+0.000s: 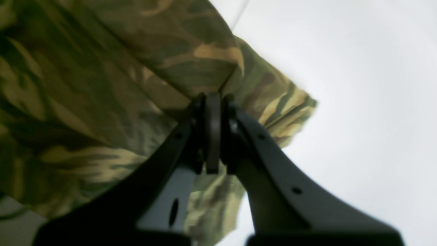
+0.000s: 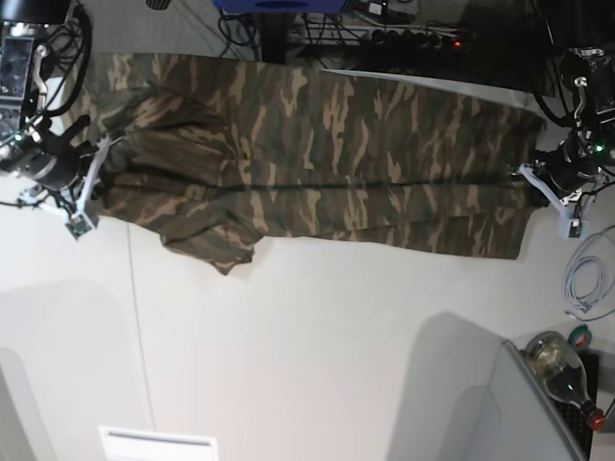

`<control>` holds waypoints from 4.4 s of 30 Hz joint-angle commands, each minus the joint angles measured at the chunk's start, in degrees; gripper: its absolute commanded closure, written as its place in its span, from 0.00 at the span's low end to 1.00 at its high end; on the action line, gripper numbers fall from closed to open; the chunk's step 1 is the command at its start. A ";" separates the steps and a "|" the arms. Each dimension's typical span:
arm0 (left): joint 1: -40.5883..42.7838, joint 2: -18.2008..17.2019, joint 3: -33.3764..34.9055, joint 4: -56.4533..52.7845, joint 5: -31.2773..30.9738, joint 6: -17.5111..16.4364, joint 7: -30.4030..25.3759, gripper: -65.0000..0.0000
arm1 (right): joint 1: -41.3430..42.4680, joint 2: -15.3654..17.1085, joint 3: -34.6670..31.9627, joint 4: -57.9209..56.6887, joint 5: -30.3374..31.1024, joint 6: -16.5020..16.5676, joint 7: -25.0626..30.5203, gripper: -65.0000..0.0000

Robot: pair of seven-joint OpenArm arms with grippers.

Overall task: Layout the t-shirt on the table in an organized manner, then fold the t-shirt properly
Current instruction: 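Lift the shirt's side edge with both grippers and fold it over the body, then release the right gripper and regrasp the folded shirt near the collar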

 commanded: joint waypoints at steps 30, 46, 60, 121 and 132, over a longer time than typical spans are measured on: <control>2.13 0.58 2.84 0.45 0.47 0.69 -0.98 1.00 | 2.25 -8.55 6.99 7.93 0.14 0.06 0.63 0.33; 3.71 0.50 2.23 0.45 0.47 0.69 -1.07 1.00 | 19.05 -8.63 2.95 -18.79 -0.04 0.06 0.45 0.33; 3.71 0.67 2.23 0.45 0.47 0.78 -1.07 1.00 | 19.05 -8.72 1.01 -21.25 0.14 0.06 -1.92 0.87; 3.71 0.23 2.14 -2.89 0.47 0.86 -1.07 1.00 | 23.53 -11.36 5.41 -22.22 0.22 -3.50 -4.03 0.99; 3.36 0.23 2.14 -3.24 0.47 0.86 -1.07 1.00 | 21.42 -14.09 5.41 -18.70 0.14 -10.27 -3.59 0.30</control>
